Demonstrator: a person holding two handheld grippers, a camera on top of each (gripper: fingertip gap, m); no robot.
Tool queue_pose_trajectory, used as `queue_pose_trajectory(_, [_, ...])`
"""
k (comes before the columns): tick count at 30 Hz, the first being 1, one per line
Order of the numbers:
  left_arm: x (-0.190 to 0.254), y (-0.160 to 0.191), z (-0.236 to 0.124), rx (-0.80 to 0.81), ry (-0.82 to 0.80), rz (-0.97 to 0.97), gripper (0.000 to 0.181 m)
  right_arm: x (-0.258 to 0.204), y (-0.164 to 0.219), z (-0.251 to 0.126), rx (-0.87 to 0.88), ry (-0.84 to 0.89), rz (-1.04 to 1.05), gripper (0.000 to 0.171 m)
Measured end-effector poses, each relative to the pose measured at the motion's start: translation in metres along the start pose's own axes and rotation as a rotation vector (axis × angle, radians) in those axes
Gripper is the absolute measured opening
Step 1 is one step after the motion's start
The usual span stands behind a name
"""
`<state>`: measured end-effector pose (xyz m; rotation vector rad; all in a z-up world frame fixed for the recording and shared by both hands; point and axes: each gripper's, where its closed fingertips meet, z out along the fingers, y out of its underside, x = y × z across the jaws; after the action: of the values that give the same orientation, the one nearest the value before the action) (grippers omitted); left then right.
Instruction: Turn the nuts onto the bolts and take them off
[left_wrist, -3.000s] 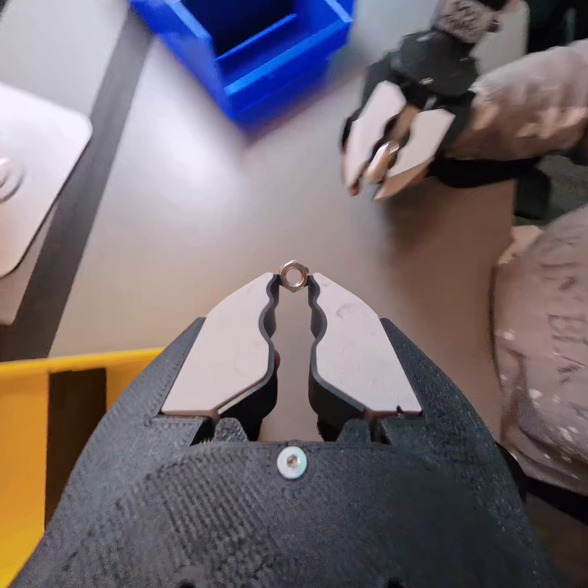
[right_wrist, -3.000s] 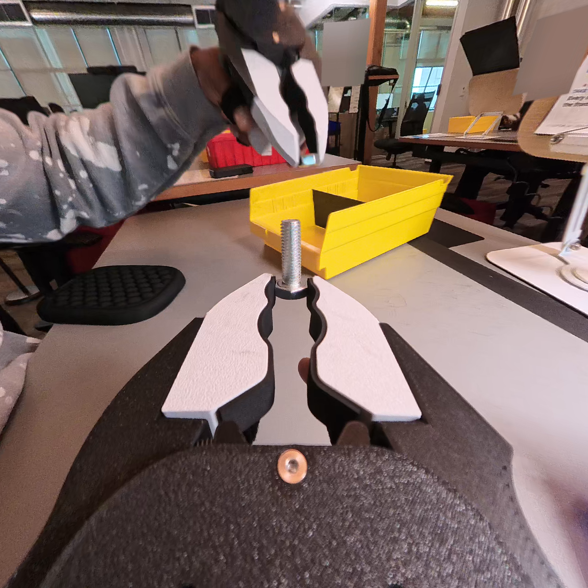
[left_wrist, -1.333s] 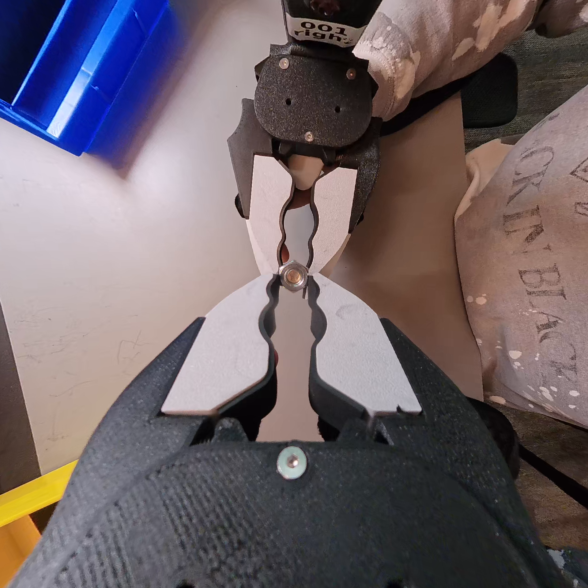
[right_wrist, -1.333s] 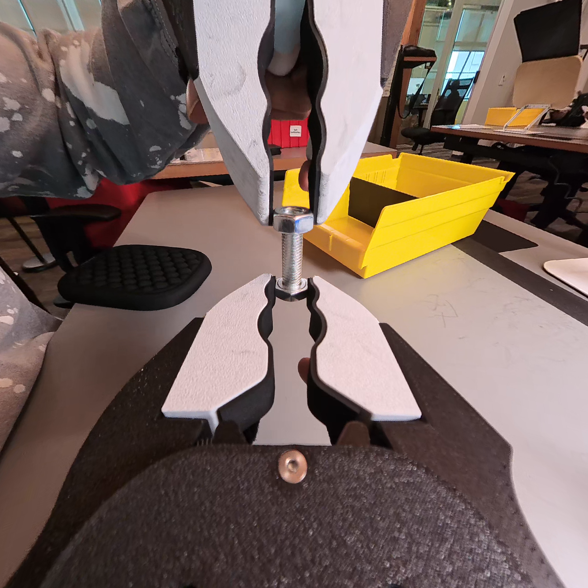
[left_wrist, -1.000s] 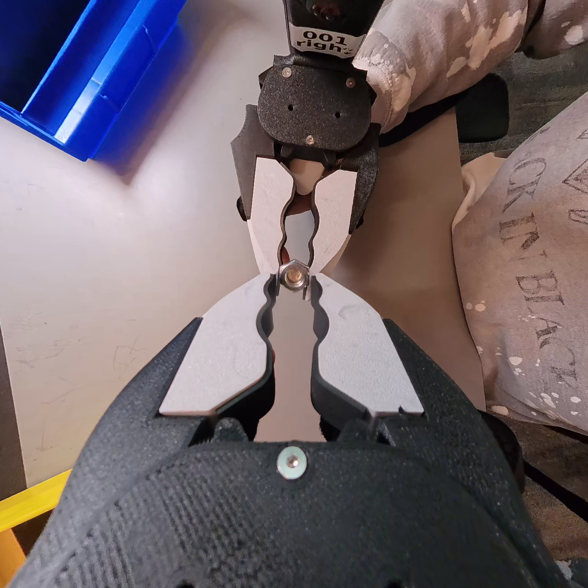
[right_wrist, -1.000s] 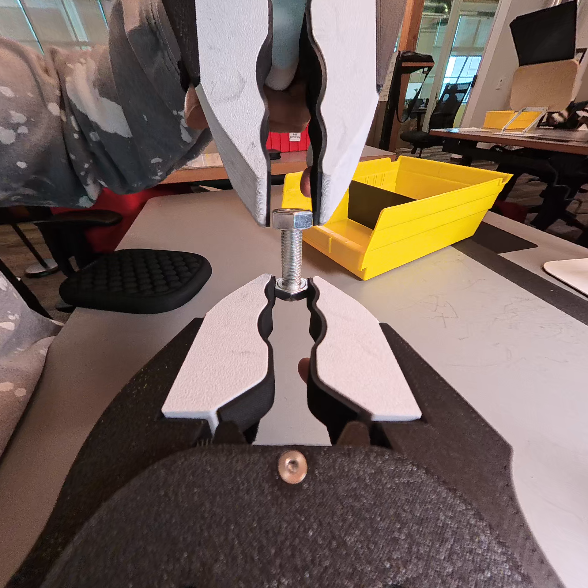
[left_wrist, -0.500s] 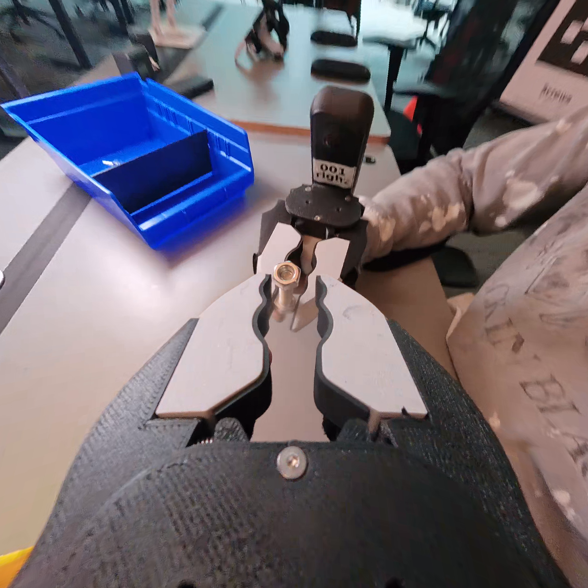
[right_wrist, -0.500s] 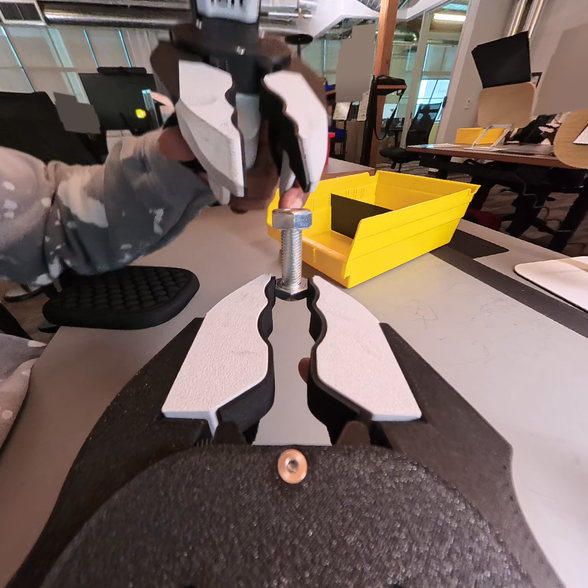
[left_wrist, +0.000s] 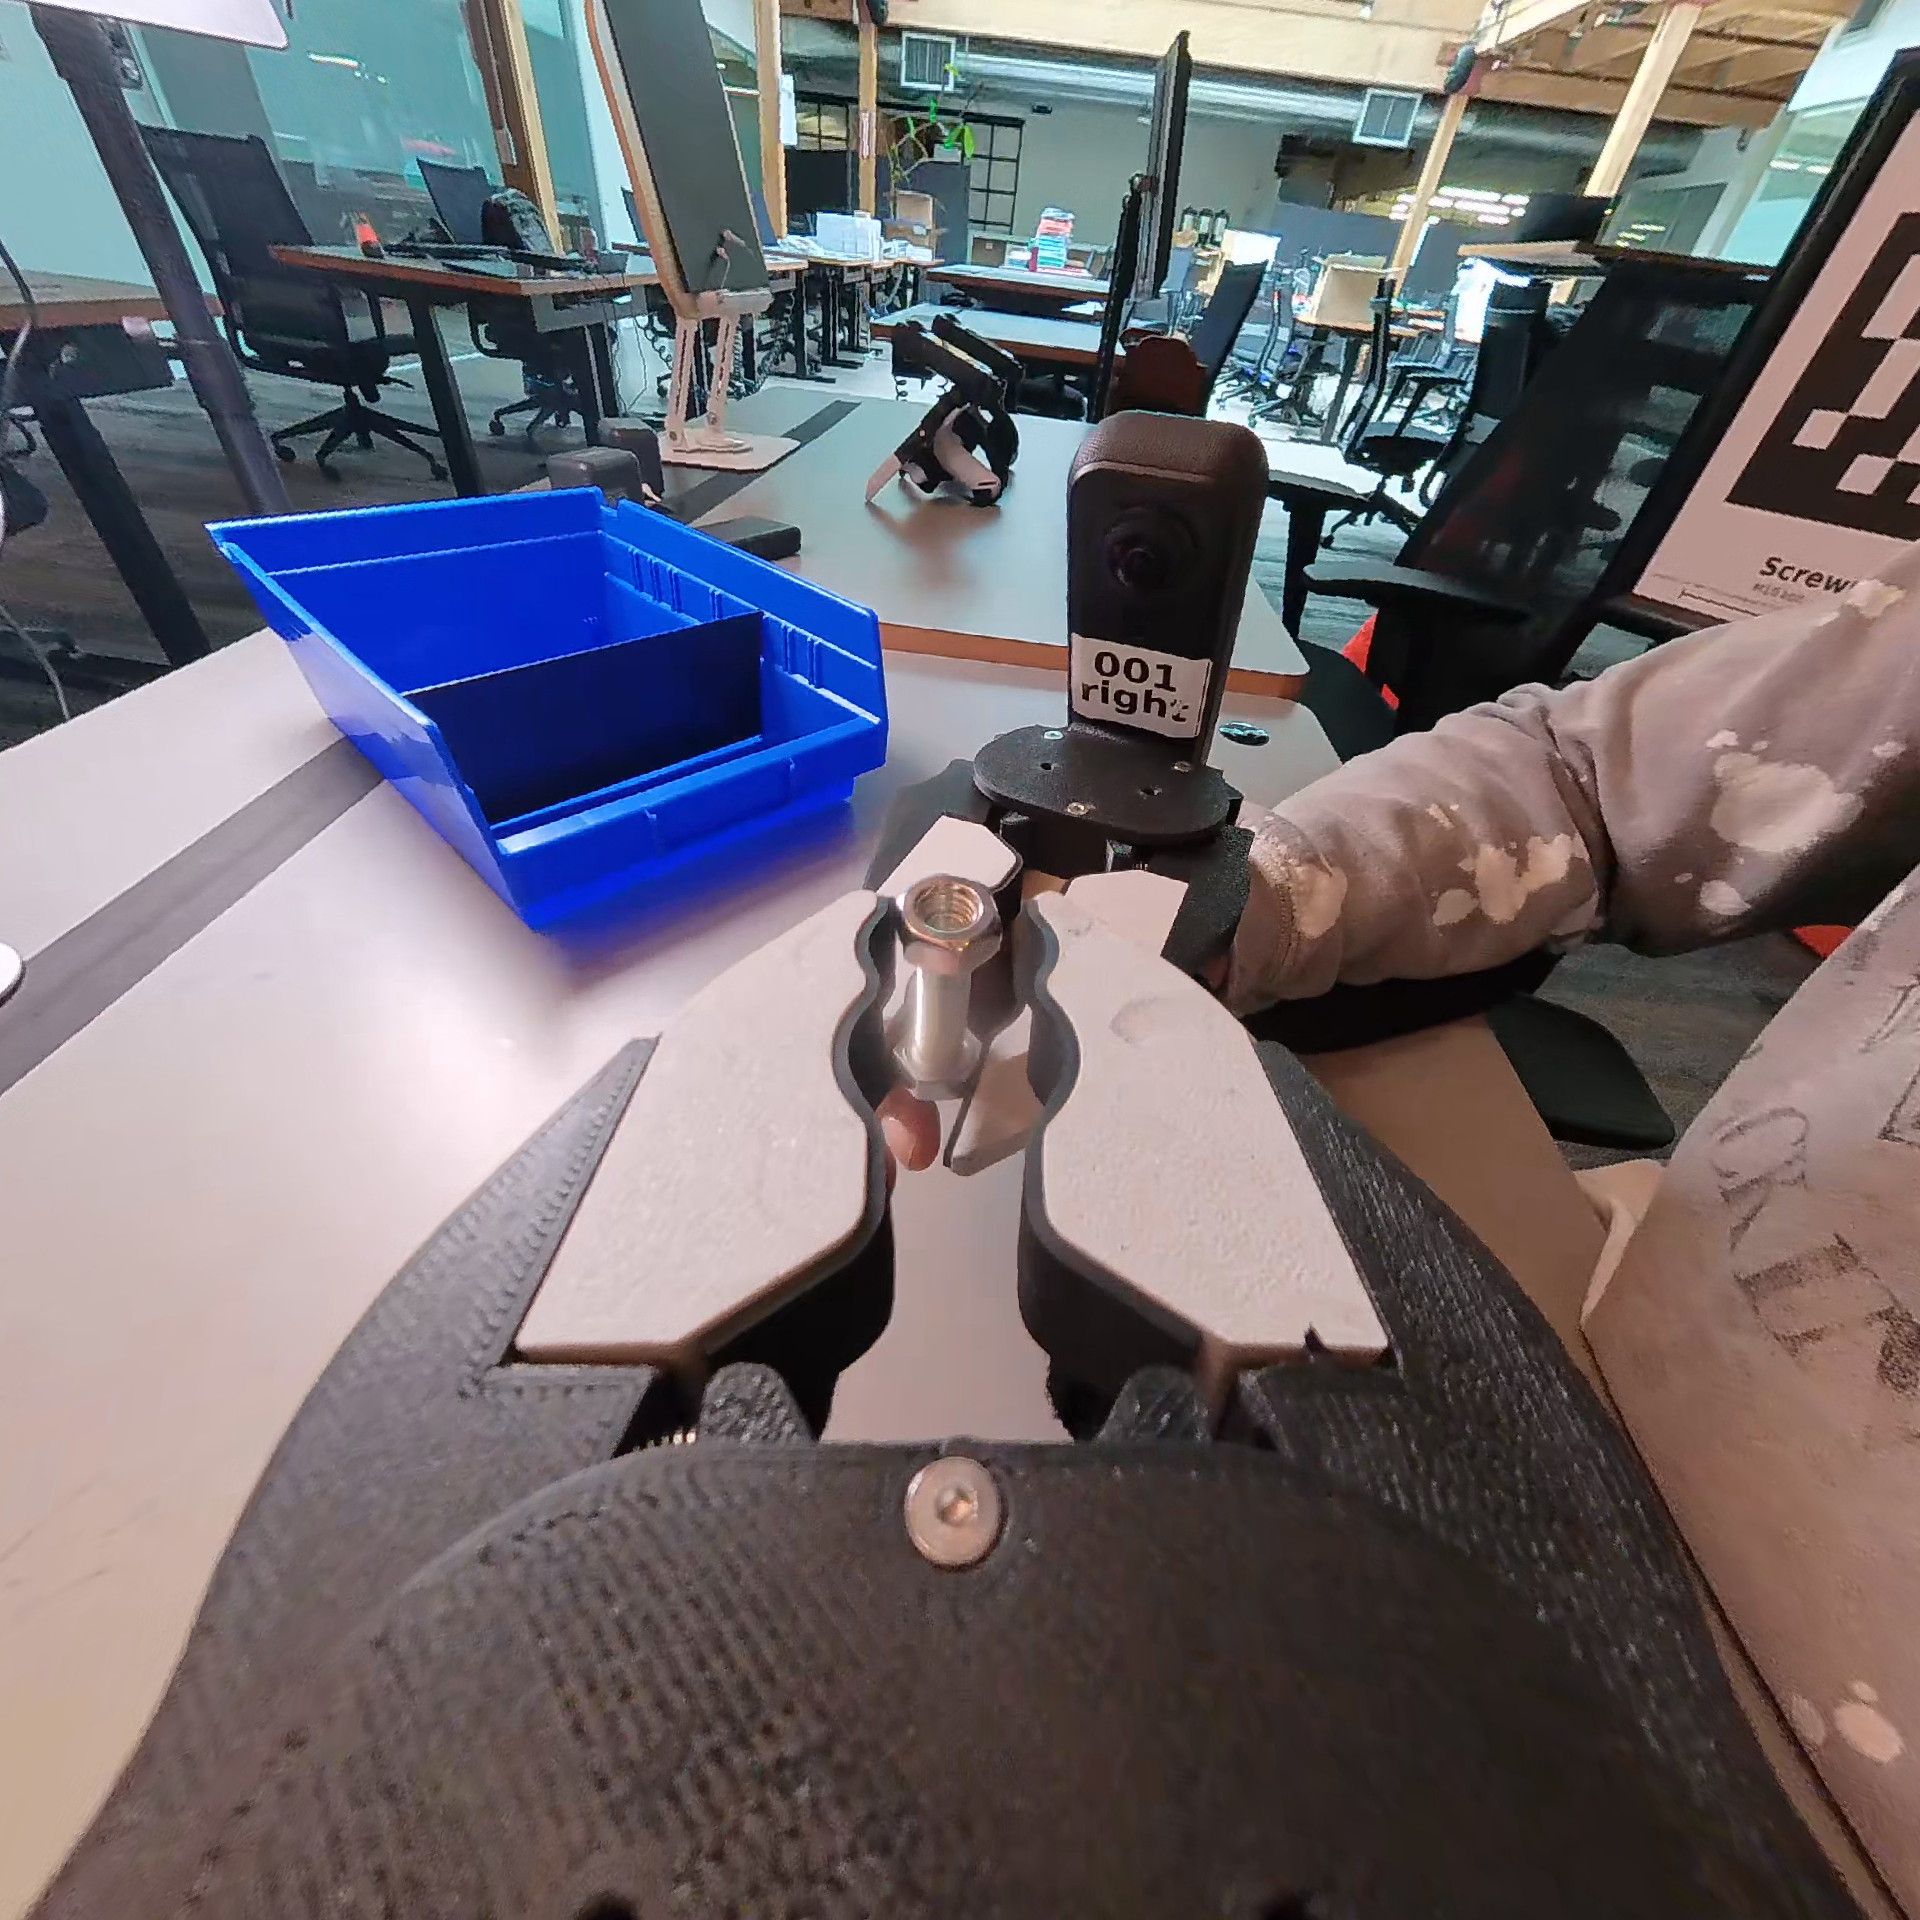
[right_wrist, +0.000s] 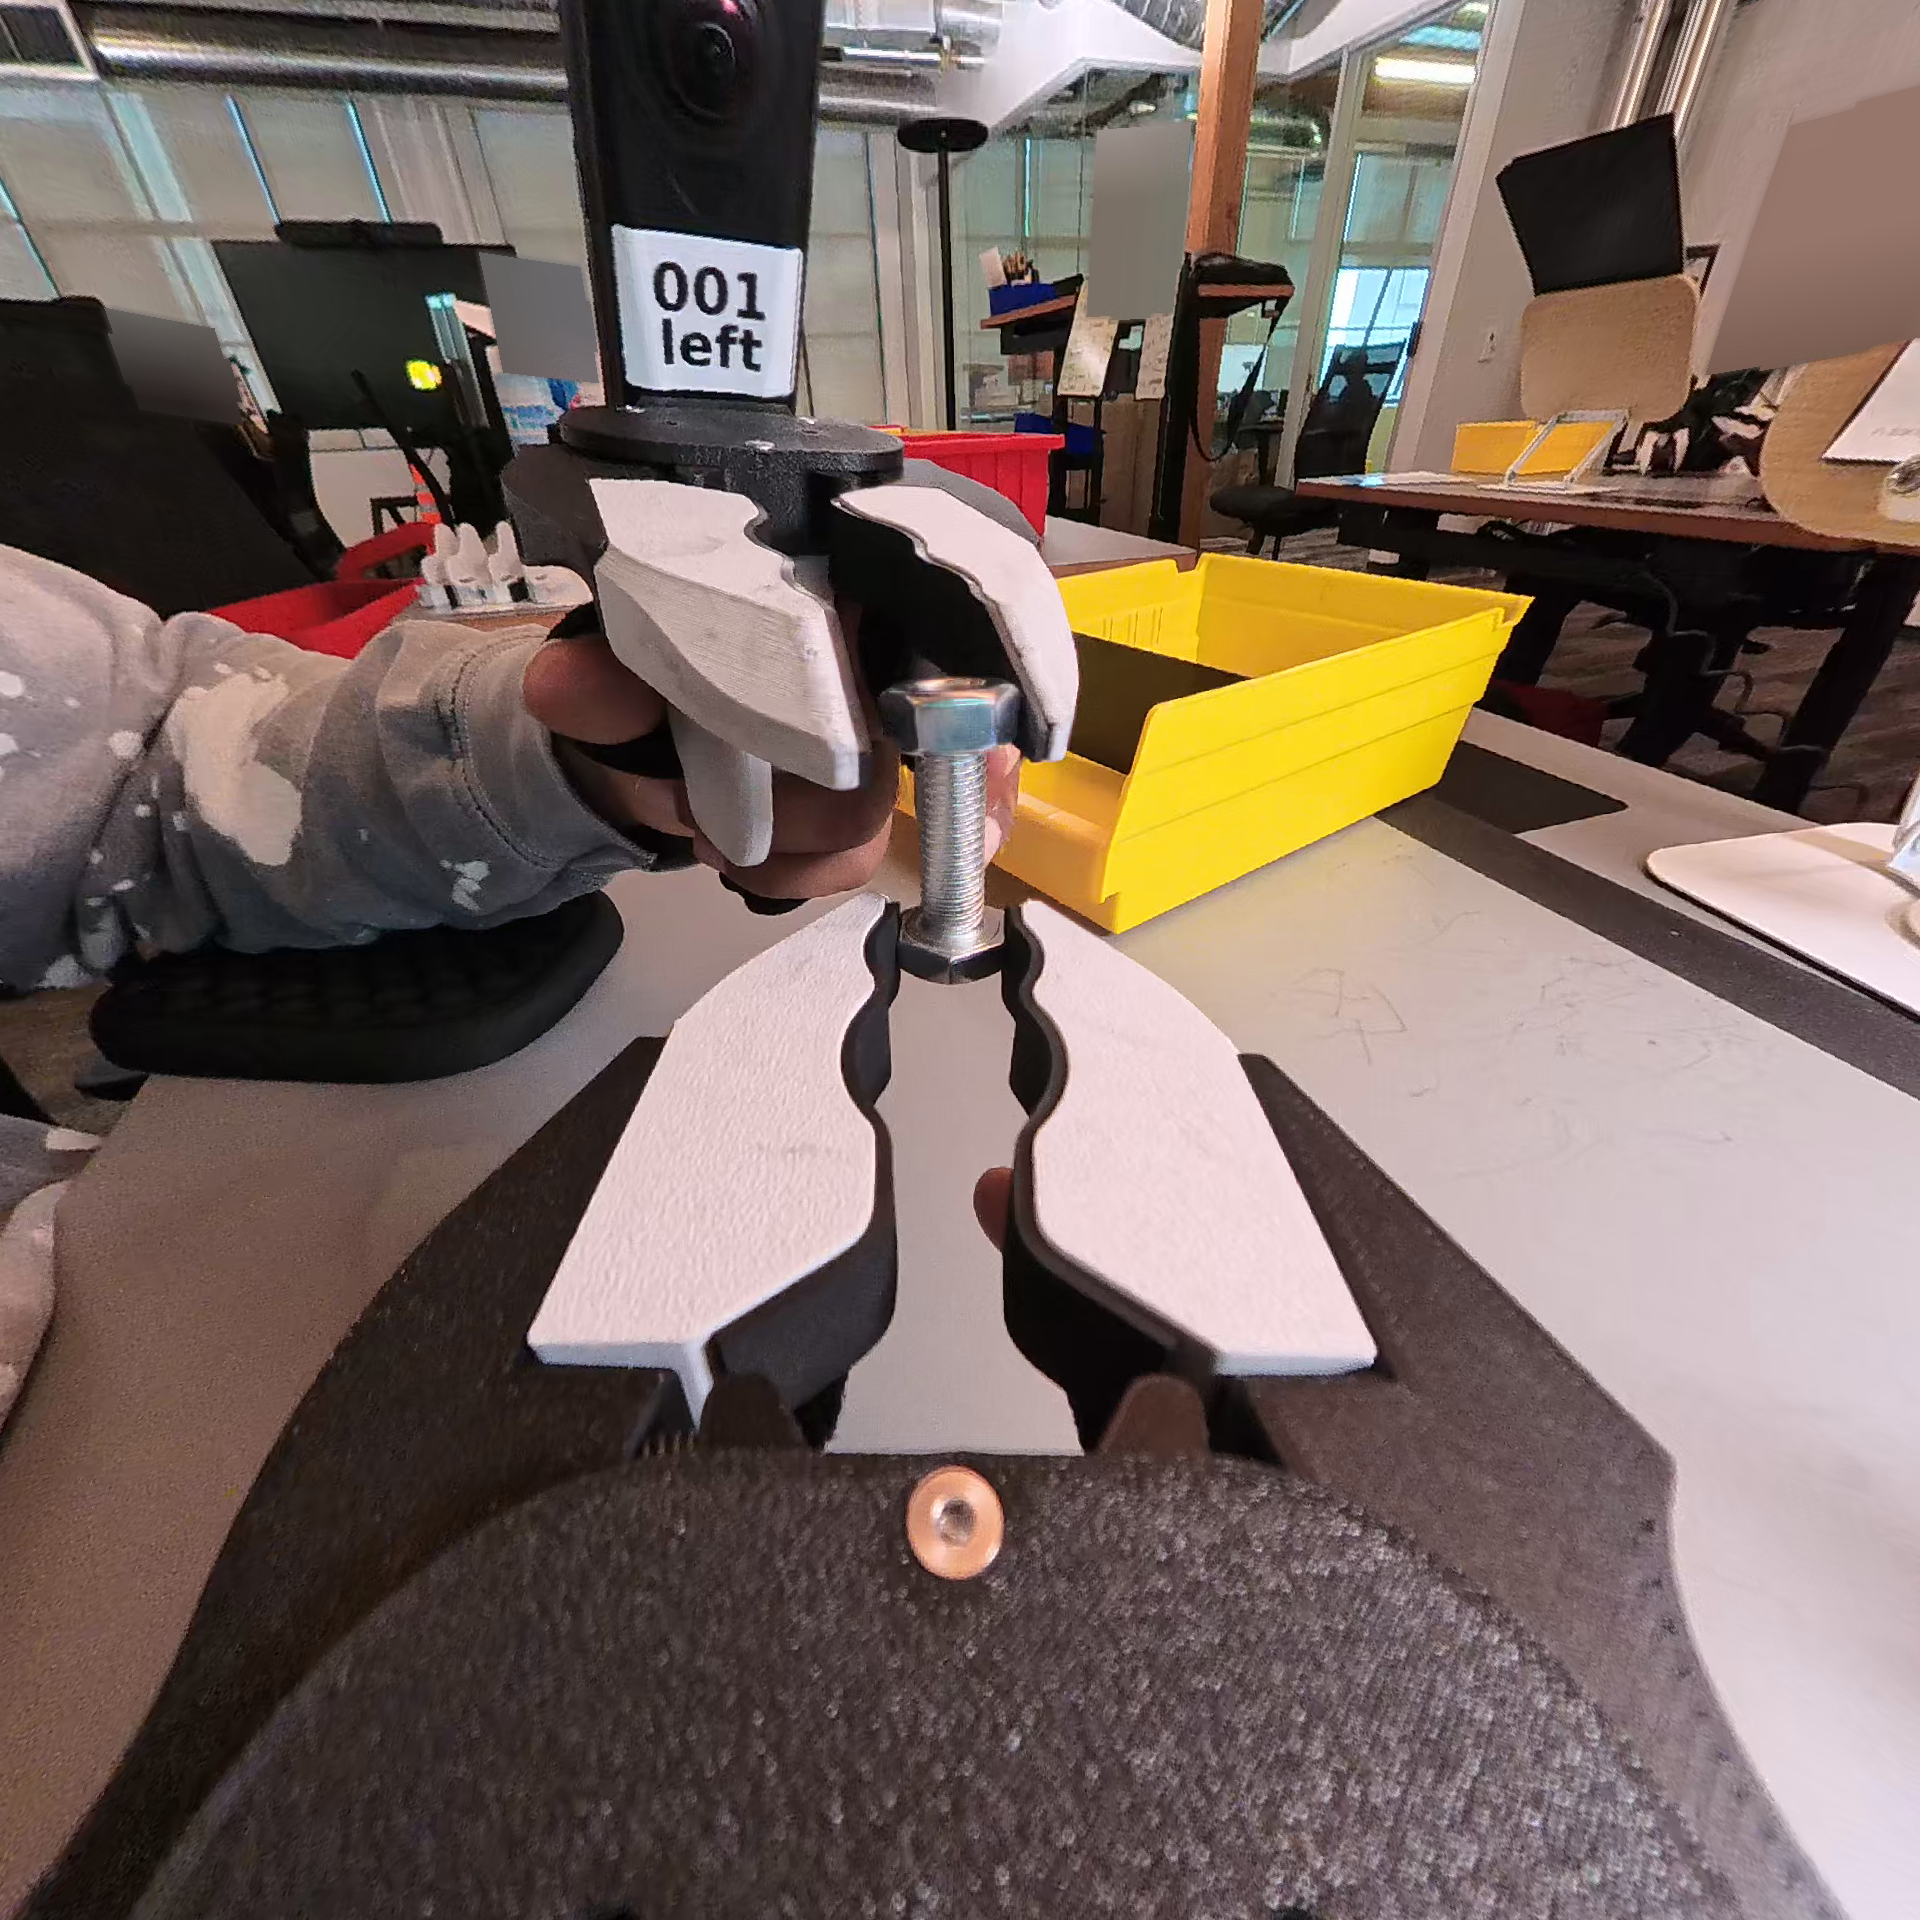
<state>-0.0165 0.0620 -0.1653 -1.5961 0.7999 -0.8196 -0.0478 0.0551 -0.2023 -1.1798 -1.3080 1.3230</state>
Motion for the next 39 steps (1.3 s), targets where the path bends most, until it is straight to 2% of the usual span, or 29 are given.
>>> queue_pose_trajectory(6, [-0.007, 0.003, 0.001, -0.021, -0.064, 0.009, 0.019, 0.004, 0.004, 0.000, -0.016, 0.012, 0.007, 0.019])
queue_pose_trajectory(15, [-0.017, 0.013, 0.000, -0.160, -0.208, 0.017, 0.019, 0.015, 0.012, 0.001, -0.082, 0.122, -0.064, 0.019])
queue_pose_trajectory(18, [-0.015, 0.013, 0.000, -0.161, -0.195, 0.017, 0.019, 0.013, 0.012, 0.002, -0.076, 0.115, -0.052, 0.019])
queue_pose_trajectory(26, [0.024, -0.003, -0.009, -0.076, 0.105, -0.007, 0.019, -0.027, -0.008, 0.000, 0.054, -0.161, 0.021, 0.019])
queue_pose_trajectory(33, [0.067, -0.003, -0.025, -0.076, 0.403, 0.013, 0.019, -0.076, -0.013, -0.006, 0.042, -0.462, 0.047, 0.018])
queue_pose_trajectory(39, [0.084, -0.001, -0.034, -0.041, 0.566, -0.025, 0.019, -0.097, -0.013, -0.006, 0.036, -0.550, 0.031, 0.018])
